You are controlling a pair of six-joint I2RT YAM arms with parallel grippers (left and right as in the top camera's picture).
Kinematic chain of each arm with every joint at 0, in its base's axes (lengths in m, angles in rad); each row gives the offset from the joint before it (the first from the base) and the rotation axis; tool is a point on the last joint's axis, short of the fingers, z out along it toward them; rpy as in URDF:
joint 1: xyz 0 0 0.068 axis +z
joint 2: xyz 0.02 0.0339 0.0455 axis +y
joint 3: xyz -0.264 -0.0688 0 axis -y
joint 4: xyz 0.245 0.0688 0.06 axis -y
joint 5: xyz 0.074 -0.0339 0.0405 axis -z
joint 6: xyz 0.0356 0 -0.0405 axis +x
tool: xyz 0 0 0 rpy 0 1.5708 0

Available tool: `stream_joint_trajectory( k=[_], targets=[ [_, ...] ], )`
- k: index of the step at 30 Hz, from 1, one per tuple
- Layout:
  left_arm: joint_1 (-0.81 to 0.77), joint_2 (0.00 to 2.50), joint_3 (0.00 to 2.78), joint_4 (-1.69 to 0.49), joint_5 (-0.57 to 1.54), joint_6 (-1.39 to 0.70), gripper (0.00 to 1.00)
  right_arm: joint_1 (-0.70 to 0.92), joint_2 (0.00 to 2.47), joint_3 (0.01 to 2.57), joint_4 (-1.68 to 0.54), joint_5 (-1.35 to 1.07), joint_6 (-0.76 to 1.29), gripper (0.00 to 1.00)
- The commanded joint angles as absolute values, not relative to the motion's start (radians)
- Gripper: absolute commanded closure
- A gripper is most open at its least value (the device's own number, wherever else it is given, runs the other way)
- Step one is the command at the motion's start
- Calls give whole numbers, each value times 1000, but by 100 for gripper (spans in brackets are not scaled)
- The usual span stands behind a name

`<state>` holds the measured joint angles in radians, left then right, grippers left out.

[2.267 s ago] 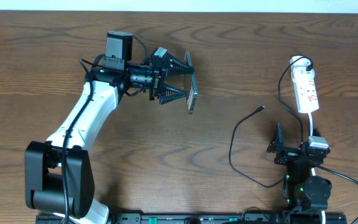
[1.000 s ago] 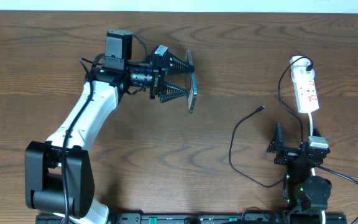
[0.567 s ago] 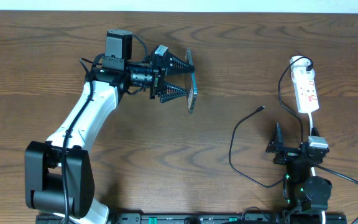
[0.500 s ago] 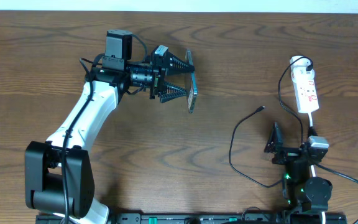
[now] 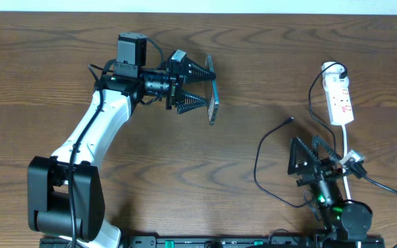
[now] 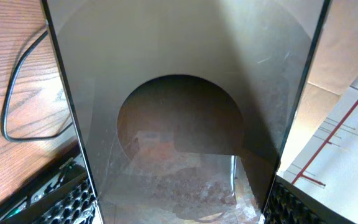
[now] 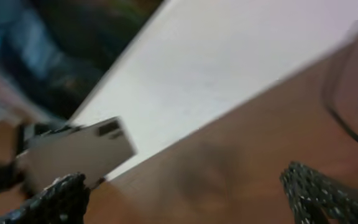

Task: Plug charger to phone and switch on socket
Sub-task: 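Move the right gripper toward the phone held by the left gripper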

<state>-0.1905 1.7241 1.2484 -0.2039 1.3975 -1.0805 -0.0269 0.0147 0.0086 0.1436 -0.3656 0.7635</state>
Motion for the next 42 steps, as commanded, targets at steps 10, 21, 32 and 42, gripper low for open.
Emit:
stream_joint_trajectory(
  k=[10,21,32,42],
  targets=[
    [-186,1699,1255,-196,1406,-1132,51,-24,100,196,-118,-506,496,1],
    [-186,1699,1255,-196,1402,-1131,51,142,323,355,-114,-463,428,9],
    [-186,1699,1255,-196,1402,-1131,51,544,626,542,-60,-98,385,8],
    [-186,1699,1255,-196,1402,-1131,51,883,897,713,-60,403,366,4]
  ],
)
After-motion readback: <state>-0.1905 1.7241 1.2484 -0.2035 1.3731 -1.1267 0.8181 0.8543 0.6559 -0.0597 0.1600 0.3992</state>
